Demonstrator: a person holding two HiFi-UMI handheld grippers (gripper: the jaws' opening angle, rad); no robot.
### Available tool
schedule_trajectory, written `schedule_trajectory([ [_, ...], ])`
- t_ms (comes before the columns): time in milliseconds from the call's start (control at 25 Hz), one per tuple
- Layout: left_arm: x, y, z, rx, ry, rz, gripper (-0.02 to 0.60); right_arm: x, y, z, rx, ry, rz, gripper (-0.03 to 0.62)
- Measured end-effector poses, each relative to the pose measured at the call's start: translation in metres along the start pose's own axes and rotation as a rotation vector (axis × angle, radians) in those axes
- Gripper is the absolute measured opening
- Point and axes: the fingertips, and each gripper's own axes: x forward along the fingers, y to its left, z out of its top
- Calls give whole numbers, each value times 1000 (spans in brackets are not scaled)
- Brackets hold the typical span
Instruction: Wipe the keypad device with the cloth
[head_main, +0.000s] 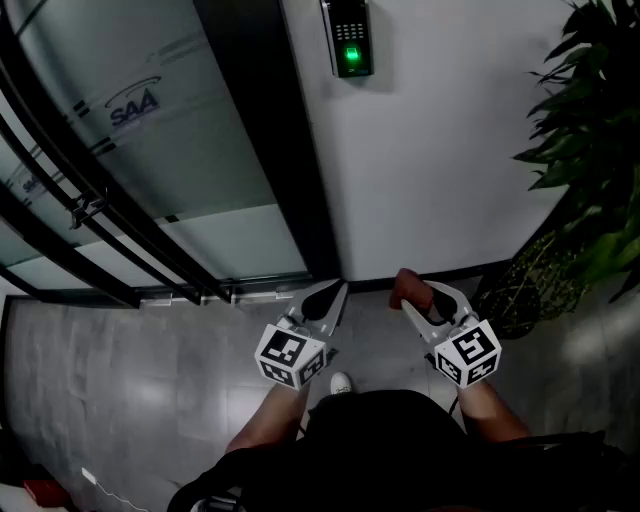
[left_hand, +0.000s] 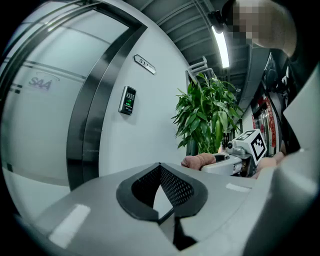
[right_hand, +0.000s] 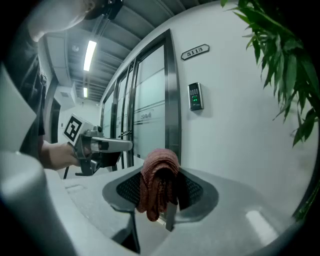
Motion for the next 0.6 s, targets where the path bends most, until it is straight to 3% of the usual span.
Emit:
schedule_trajectory([
  [600, -2, 99, 3, 13, 15, -101, 15, 109, 15, 34, -19, -32, -86, 149],
])
